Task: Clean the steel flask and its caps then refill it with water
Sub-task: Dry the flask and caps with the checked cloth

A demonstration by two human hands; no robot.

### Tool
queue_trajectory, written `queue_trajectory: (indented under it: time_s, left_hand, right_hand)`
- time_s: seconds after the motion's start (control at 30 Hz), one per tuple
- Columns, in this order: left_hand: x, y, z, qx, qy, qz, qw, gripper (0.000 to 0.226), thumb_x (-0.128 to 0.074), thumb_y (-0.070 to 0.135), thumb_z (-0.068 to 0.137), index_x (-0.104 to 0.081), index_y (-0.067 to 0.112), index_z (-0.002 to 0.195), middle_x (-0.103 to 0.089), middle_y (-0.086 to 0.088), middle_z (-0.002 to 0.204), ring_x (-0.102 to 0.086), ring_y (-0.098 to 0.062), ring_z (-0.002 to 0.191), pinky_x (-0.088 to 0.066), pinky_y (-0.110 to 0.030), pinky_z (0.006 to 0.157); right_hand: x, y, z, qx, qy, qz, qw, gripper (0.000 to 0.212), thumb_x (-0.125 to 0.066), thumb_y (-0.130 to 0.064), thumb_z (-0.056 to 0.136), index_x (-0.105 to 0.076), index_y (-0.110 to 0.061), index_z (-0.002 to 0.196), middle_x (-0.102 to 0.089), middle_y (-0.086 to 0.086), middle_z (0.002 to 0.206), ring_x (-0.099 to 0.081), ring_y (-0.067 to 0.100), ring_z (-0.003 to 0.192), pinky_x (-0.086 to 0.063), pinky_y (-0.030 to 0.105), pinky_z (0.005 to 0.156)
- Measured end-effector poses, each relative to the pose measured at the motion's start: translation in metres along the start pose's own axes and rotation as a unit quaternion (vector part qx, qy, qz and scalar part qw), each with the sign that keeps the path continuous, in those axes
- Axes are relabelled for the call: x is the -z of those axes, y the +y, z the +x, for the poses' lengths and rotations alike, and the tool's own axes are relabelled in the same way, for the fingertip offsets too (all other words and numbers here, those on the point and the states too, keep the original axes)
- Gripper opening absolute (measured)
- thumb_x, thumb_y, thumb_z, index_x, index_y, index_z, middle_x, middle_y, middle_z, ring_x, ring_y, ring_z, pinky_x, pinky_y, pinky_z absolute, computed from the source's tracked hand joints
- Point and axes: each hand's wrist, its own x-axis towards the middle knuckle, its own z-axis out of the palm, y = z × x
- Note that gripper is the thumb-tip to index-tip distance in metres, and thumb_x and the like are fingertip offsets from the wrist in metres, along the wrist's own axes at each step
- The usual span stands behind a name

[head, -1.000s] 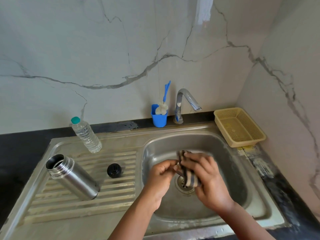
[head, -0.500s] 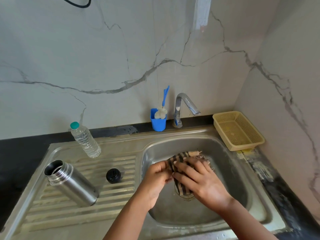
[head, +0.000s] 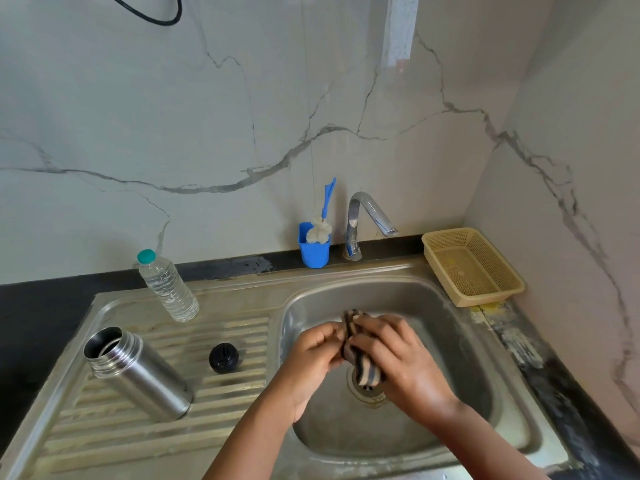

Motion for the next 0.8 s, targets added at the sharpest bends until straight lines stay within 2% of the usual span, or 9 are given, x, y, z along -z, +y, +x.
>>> queue_trajectory:
  time_s: [0.1, 0.23, 0.33, 0.4, 0.47, 0.53, 0.63, 0.73, 0.8]
  left_hand:
    - [0.001, -0.007, 0.001, -0.004, 0.011, 0.026, 1.0, 0.029, -0.044, -0.008, 0.097, -0.071, -0.001, 0.105, -0.071, -0.023, 0.106, -0.066, -0.02, 0.098, -0.052, -0.038, 0.096]
    - [-0.002, -0.019, 0.002, -0.037, 0.064, 0.003, 0.997, 0.025, -0.048, -0.007, 0.097, -0.072, 0.001, 0.102, -0.073, -0.017, 0.099, -0.068, -0.018, 0.094, -0.054, -0.027, 0.084]
    - [-0.003, -0.027, 0.003, -0.049, 0.083, -0.037, 0.995, 0.021, -0.052, -0.003, 0.097, -0.07, -0.002, 0.107, -0.072, -0.023, 0.099, -0.068, -0.024, 0.093, -0.054, -0.029, 0.086]
    - [-0.005, -0.027, 0.001, -0.057, 0.081, -0.049, 0.994, 0.02, -0.052, -0.006, 0.095, -0.07, -0.003, 0.103, -0.072, -0.02, 0.094, -0.067, -0.021, 0.09, -0.055, -0.027, 0.084]
    - [-0.005, -0.025, 0.0, -0.056, 0.069, -0.056, 0.994, 0.023, -0.05, -0.013, 0.093, -0.071, -0.003, 0.097, -0.072, -0.017, 0.093, -0.066, -0.018, 0.089, -0.055, -0.024, 0.082]
    - [-0.005, -0.024, 0.0, -0.065, 0.064, -0.055, 0.994, 0.024, -0.05, -0.014, 0.092, -0.071, -0.004, 0.096, -0.071, -0.019, 0.093, -0.065, -0.02, 0.09, -0.054, -0.025, 0.082]
    - [-0.006, -0.026, 0.001, -0.09, 0.089, -0.078, 0.989, 0.019, -0.051, -0.007, 0.095, -0.069, -0.003, 0.101, -0.072, -0.017, 0.093, -0.065, -0.022, 0.091, -0.053, -0.025, 0.082]
    - [-0.005, -0.023, -0.005, -0.107, 0.073, -0.106, 0.986, 0.022, -0.051, 0.001, 0.096, -0.072, 0.007, 0.101, -0.074, -0.012, 0.091, -0.069, -0.019, 0.089, -0.054, -0.025, 0.084]
    - [0.002, -0.018, -0.007, -0.111, 0.01, -0.04, 0.993, 0.019, -0.056, 0.012, 0.097, -0.074, 0.01, 0.103, -0.075, -0.012, 0.1, -0.069, -0.022, 0.1, -0.052, -0.026, 0.091]
  right_hand:
    - [-0.002, -0.001, -0.004, 0.028, -0.04, -0.052, 0.997, 0.048, -0.065, -0.017, 0.083, -0.052, -0.026, 0.128, -0.052, -0.003, 0.139, -0.053, 0.026, 0.116, -0.05, 0.036, 0.086]
    - [0.002, -0.012, 0.004, -0.107, -0.045, 0.124, 0.985, 0.051, -0.076, -0.052, 0.077, -0.055, -0.033, 0.119, -0.046, -0.017, 0.135, -0.045, 0.013, 0.119, -0.042, 0.025, 0.097]
    - [0.0, -0.019, 0.008, -0.204, 0.009, 0.202, 0.958, 0.052, -0.079, -0.045, 0.075, -0.048, -0.037, 0.117, -0.046, -0.023, 0.127, -0.047, 0.01, 0.116, -0.041, 0.022, 0.095]
    - [-0.002, -0.019, 0.005, -0.122, 0.011, 0.1, 0.987, 0.046, -0.077, -0.034, 0.08, -0.051, -0.032, 0.117, -0.05, -0.016, 0.132, -0.05, 0.017, 0.114, -0.044, 0.032, 0.09]
    - [-0.004, -0.014, -0.002, 0.047, -0.005, -0.07, 0.996, 0.035, -0.07, -0.022, 0.085, -0.057, -0.026, 0.117, -0.056, -0.005, 0.136, -0.055, 0.029, 0.114, -0.045, 0.04, 0.084]
    - [-0.002, -0.013, 0.001, 0.076, -0.005, -0.091, 0.993, 0.028, -0.069, -0.02, 0.088, -0.062, -0.024, 0.114, -0.057, -0.004, 0.136, -0.055, 0.03, 0.116, -0.046, 0.041, 0.084]
    - [0.005, -0.02, 0.013, -0.107, 0.066, 0.145, 0.981, 0.036, -0.082, -0.033, 0.08, -0.061, -0.021, 0.107, -0.058, -0.01, 0.126, -0.056, 0.018, 0.113, -0.046, 0.03, 0.09]
    - [0.013, -0.025, 0.02, -0.285, 0.094, 0.409, 0.862, 0.058, -0.092, -0.013, 0.064, -0.053, -0.018, 0.107, -0.061, -0.018, 0.102, -0.067, 0.006, 0.087, -0.054, 0.018, 0.07]
    - [0.015, -0.021, 0.019, -0.284, 0.077, 0.392, 0.871, 0.06, -0.093, -0.009, 0.062, -0.054, -0.02, 0.105, -0.061, -0.018, 0.102, -0.066, 0.004, 0.088, -0.054, 0.018, 0.07]
